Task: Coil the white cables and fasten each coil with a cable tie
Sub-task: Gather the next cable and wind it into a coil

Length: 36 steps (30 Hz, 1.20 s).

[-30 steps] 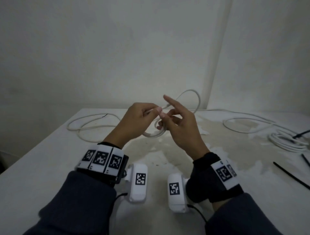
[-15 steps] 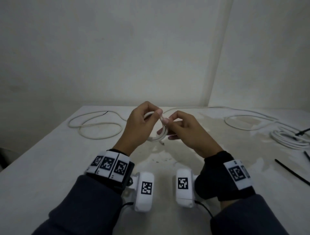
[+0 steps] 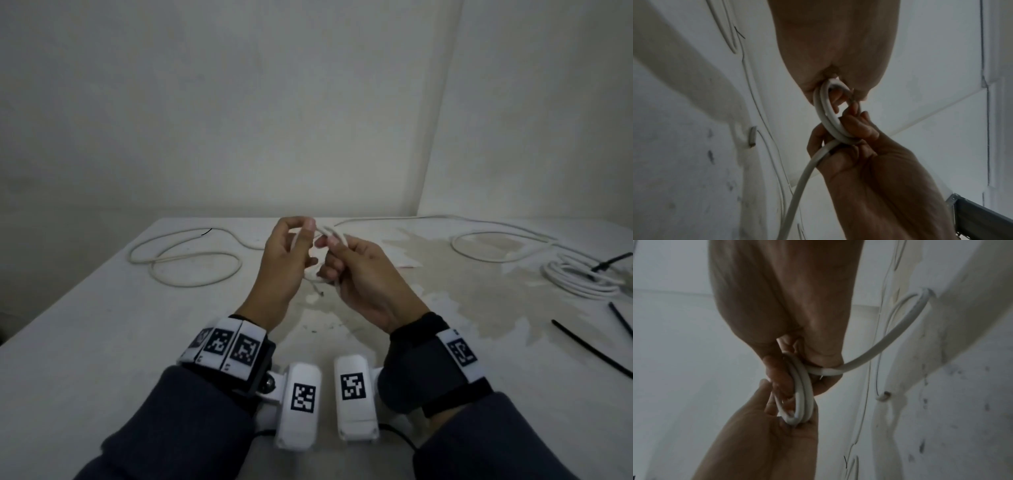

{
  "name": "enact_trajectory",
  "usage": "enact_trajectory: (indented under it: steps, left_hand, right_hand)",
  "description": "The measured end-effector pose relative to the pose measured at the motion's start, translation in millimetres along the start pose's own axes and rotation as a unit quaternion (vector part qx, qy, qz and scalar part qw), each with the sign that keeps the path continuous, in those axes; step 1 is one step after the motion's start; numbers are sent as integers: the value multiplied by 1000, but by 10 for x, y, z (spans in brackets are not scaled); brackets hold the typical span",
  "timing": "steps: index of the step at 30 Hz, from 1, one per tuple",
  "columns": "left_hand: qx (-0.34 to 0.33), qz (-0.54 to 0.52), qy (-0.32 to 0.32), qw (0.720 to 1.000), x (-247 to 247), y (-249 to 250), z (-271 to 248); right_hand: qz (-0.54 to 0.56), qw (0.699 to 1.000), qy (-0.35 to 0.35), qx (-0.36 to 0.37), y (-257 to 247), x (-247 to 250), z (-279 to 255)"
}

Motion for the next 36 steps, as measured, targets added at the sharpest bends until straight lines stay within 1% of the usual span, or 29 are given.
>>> enact_trajectory:
  steps: [1, 2, 3, 4, 5, 6, 7, 8, 9, 10, 11, 12, 13, 15, 16, 17, 18, 19, 20, 22, 23, 25, 28, 32, 34, 36]
  left_hand:
    - [40, -14, 0, 999, 2, -36, 12]
    - [105, -32, 3, 994, 7, -88, 8]
    - [184, -38, -4, 982, 5, -145, -19]
    - [269, -19, -35, 962, -8, -196, -71]
    - [343, 11, -92, 935, -35, -247, -136]
    - [396, 31, -156, 905, -73, -291, -195]
    - [428, 28, -206, 879, -117, -320, -239]
    - [444, 2, -230, 866, -149, -361, -253]
    - [450, -44, -230, 862, -182, -384, -250]
    - [451, -113, -212, 860, -210, -400, -243]
    - [449, -192, -174, 855, -234, -401, -236]
    - [438, -262, -120, 851, -237, -400, -214]
    - [408, -309, -61, 857, -211, -400, -172]
    - [304, -322, 39, 896, -92, -347, -72]
    - [246, -325, 70, 910, -23, -298, -25]
    - [202, -339, 98, 914, 47, -251, 10]
    - [169, -346, 121, 915, 114, -217, 33]
    - [144, -328, 134, 924, 173, -179, 44]
    - [127, -284, 144, 939, 222, -152, 48]
    - [97, -166, 129, 973, 256, -91, 36]
    - [82, -113, 111, 984, 246, -73, 33]
    - [67, -29, 74, 995, 215, -57, 27]
    - [58, 50, 40, 996, 201, -52, 26]
    - [36, 102, 27, 994, 203, -10, 25]
    - [16, 120, 27, 992, 208, -16, 34]
    - [0, 147, 20, 989, 204, -33, 45]
  right_hand:
    - [19, 1000, 19, 15, -33, 18, 8]
    - [44, 998, 38, 31, -74, 40, 11]
    - [74, 995, 52, 44, -121, 59, 11]
    - [110, 991, 58, 53, -163, 72, 6]
    - [151, 985, 58, 55, -198, 73, 0]
    - [190, 979, 51, 52, -220, 63, -11]
    - [225, 972, 44, 46, -229, 44, -22]
    - [254, 966, 38, 40, -228, 21, -29]
    - [275, 960, 35, 35, -221, 4, -33]
    - [285, 957, 36, 32, -213, -1, -35]
    - [288, 956, 43, 30, -205, 5, -33]
    - [287, 956, 52, 30, -196, 21, -30]
    - [285, 956, 64, 30, -185, 43, -24]
    - [271, 957, 99, 27, -143, 99, -9]
    - [259, 958, 118, 23, -117, 124, -3]
    - [246, 960, 136, 18, -86, 146, 6]
    - [234, 961, 149, 11, -56, 161, 10]
    - [221, 962, 159, 2, -23, 168, 14]
    - [200, 966, 164, -9, 8, 162, 13]
    - [117, 978, 173, -22, 72, 144, 8]
    - [64, 982, 177, -21, 96, 134, 7]
    - [-22, 983, 179, -15, 123, 122, 2]
    - [-103, 979, 174, -20, 160, 144, 17]
    - [-221, 963, 156, -22, 195, 149, 10]
    - [-243, 958, 146, -38, 198, 137, 0]
    - [-229, 962, 137, -59, 207, 119, -7]
Point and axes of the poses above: each hand's wrist, its own z-axis towards the middle knuckle, its own x-axis out of the back of the hand, y = z × x, the point moved 3 cm from there along z, towards the middle knuckle, and after that the axes turned 3 degrees about -z, right-handed, at the moved point
